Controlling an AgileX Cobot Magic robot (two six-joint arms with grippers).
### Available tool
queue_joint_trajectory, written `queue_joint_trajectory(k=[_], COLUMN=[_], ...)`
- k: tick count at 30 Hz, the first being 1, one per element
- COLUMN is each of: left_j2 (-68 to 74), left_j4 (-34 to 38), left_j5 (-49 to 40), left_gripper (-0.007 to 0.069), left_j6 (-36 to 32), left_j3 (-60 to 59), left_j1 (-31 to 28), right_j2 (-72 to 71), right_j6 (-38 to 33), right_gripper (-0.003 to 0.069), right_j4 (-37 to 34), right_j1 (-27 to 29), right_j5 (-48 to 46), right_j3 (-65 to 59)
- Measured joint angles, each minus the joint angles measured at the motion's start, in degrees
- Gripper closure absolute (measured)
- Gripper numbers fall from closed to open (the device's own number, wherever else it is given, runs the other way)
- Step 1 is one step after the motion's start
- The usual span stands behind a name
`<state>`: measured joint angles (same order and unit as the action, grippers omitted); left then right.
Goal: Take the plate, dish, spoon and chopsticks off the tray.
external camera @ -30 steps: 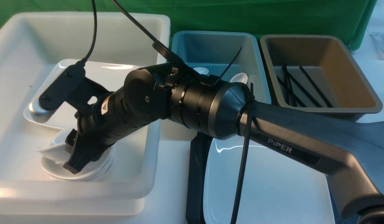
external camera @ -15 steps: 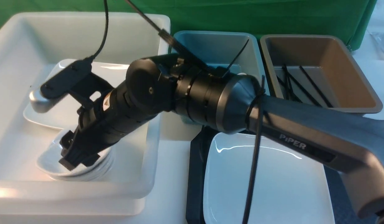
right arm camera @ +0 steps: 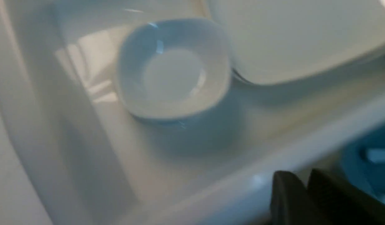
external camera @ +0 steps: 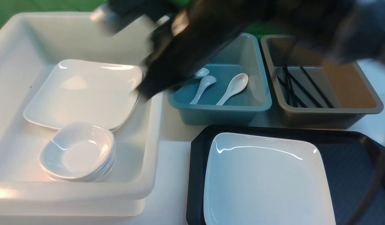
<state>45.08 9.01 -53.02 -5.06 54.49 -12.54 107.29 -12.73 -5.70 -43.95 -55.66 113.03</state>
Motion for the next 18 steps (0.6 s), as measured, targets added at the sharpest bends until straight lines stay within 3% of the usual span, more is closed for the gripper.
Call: queue_joint_trajectory(k=[4,6,9,10,11,14,18], left_j2=[0.0,0.0,0.0,0.0,0.0,0.0,0.0], left_j4=[0.0,0.0,0.7,0.8,1.4,3.5,4.1], left_j5=[-2.0,-2.2,-2.2,-2.2,-2.2,-2.2,-2.2], left_gripper=[0.0609,0.0609,0.0609,0.0609,0.0609,0.0609,0.0609], left_j6=[-1.9,-2.2,-2.5,-2.5,-2.6,-3.8,-4.3], left_j3=[0.0,0.0,0.0,0.0,-0.1,-0.1,-0.1], left_j1=[0.0,0.0,0.0,0.0,0.0,0.0,0.0], right_j2=[-6.7,-7.8,-13.0,-13.0,-14.3,-17.9,-17.5], right_j6=[2.3,2.5,2.7,2.7,2.7,2.7,0.1], right_gripper=[0.0636,0.0638,0.0640,0.0640,0.0640,0.0640,0.0617], right_j4=[1.6,1.4,0.4,0.4,-0.2,-4.5,-13.3], right_j1=[14.0,16.4,27.3,27.3,31.0,40.7,48.6], right_j5=[-11.1,-11.1,-11.1,-11.1,-11.0,-9.2,-1.2], right_j3=[-0.8,-1.6,-9.2,-9.8,-13.5,-25.7,-39.6])
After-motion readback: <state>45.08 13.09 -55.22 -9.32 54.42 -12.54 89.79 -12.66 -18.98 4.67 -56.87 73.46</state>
